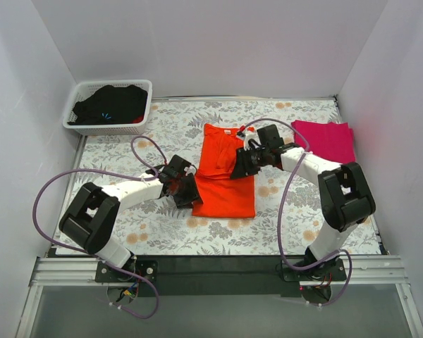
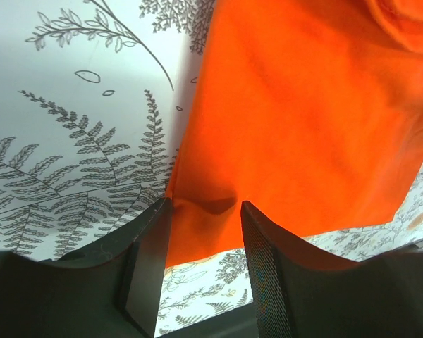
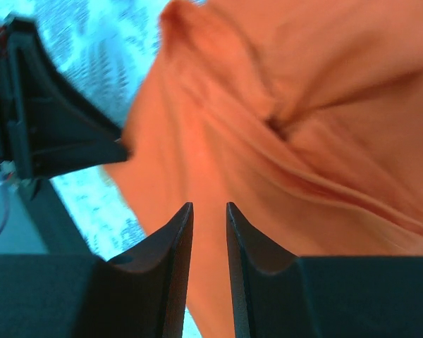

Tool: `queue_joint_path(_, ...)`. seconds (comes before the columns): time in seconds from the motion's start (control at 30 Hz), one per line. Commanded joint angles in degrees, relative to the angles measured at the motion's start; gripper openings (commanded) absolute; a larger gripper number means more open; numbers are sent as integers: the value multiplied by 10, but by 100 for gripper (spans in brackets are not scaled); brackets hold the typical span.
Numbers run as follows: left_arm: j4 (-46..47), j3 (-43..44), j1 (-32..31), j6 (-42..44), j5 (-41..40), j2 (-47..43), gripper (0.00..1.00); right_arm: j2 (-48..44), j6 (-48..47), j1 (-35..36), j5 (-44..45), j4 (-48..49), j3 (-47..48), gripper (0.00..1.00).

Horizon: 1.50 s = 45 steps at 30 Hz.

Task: Fold and stack the t-shirts
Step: Fold the tshirt

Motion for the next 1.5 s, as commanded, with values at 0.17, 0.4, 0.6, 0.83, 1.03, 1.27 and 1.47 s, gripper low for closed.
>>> queue_joint_path(0.17, -20, 7, 1, -11, -6, 5, 42, 86, 20, 43, -169, 93, 7, 28)
queue_joint_path(0.4, -25, 4, 1, -11, -6, 16, 40, 155, 26, 31, -163, 113, 48, 28)
queue_joint_path(0.6, -26, 5, 1, -9, -6, 15, 40, 167, 28, -15, -136, 114, 73, 28)
queue_joint_path(0.83, -23, 8, 2, 3, -12, 0, 54, 147, 104, -72, -74, 160, 70, 28)
queue_joint_path(1.03, -38, 60, 1, 43, -71, -33, 59, 72, 100, -75, -44, 173, 29, 28)
queue_joint_path(1.27, -13, 130, 0, 96, -37, 29, 43, -44, 91, -74, -34, 159, -76, 29)
queue_joint_path(1.47, -13, 176, -12, 109, -9, 109, 29, -121, 94, -74, -46, 134, -146, 29)
